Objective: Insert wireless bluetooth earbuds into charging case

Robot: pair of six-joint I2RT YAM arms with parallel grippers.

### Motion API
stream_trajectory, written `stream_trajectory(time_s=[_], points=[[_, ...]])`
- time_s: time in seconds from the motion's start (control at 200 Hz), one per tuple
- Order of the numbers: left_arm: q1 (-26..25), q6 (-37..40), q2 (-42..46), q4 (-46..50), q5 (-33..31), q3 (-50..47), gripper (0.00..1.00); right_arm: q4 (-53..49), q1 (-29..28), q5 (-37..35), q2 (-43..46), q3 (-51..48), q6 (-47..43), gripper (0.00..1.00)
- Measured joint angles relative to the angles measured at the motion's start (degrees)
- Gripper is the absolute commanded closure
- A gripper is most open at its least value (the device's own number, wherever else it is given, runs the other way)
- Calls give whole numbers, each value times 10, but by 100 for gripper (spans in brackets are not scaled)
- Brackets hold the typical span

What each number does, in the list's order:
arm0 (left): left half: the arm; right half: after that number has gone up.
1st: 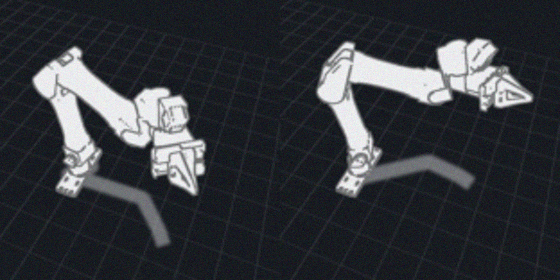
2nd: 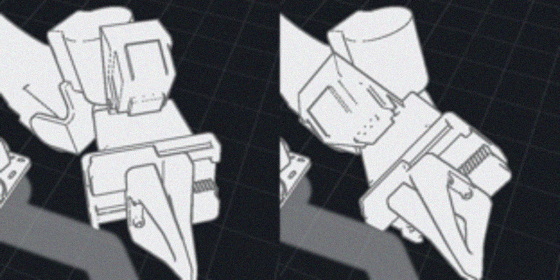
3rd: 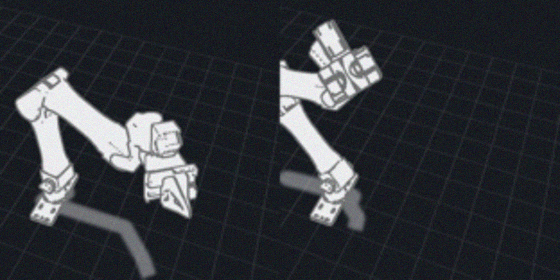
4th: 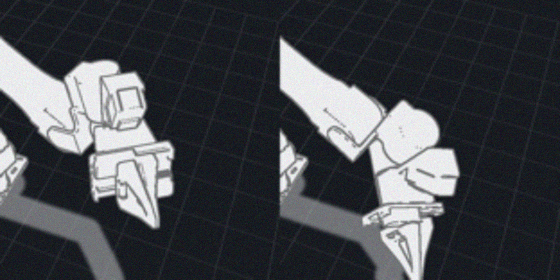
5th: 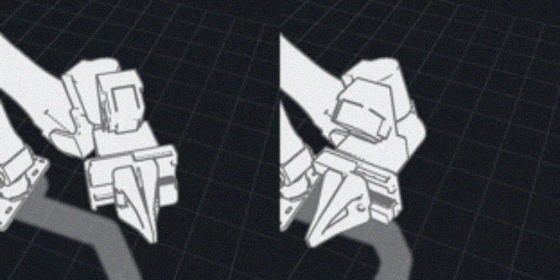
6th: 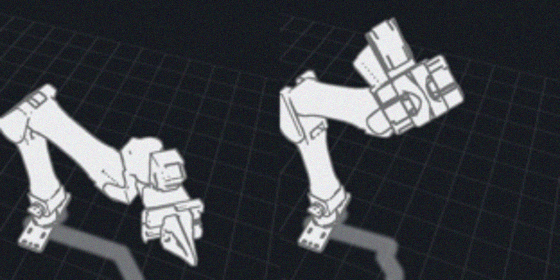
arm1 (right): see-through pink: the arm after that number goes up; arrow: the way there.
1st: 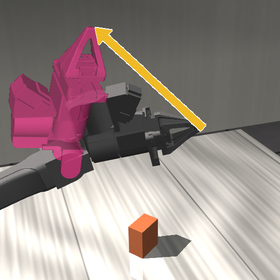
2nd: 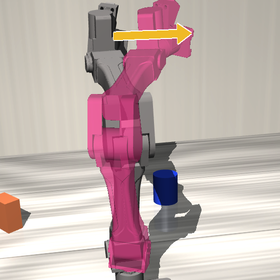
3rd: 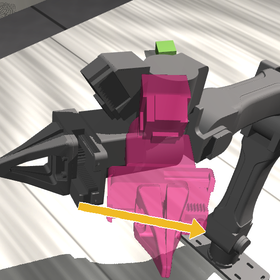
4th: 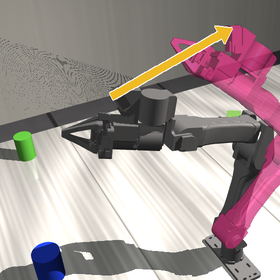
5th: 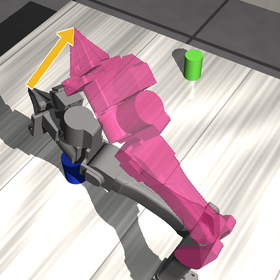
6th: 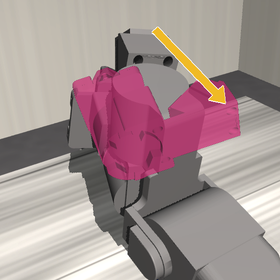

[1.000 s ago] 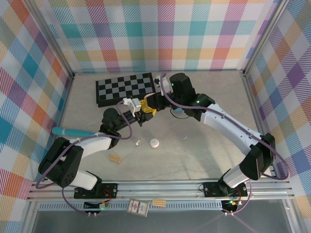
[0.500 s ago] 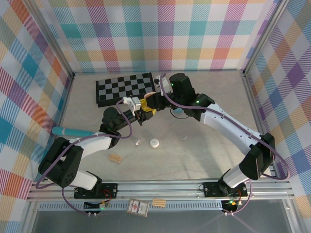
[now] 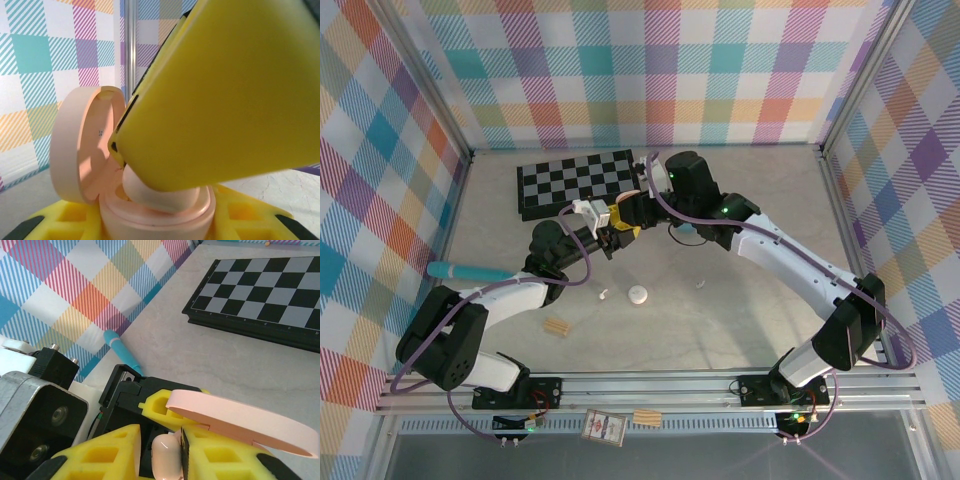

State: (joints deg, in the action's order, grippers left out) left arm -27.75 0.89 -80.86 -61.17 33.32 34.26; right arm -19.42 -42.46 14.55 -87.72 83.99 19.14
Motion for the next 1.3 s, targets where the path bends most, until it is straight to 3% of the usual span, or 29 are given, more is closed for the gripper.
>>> stream_trajectory(time_s=[0.375,0.64,0.815,1.12,1.3], points=[[0,0,0,-5,2,1,68,-1,0,-27,10,0,-7,63],[0,0,3,-5,2,1,68,10,0,-33,67,-31,-21,59],[0,5,11,-5,2,1,68,12,9,-55,92,-33,-23,50],[-2,14,19,-5,13,0,68,-81,27,-107,-14,120,-37,41],[-2,15,31,3,17,-2,68,-140,27,-111,-56,157,-51,39]])
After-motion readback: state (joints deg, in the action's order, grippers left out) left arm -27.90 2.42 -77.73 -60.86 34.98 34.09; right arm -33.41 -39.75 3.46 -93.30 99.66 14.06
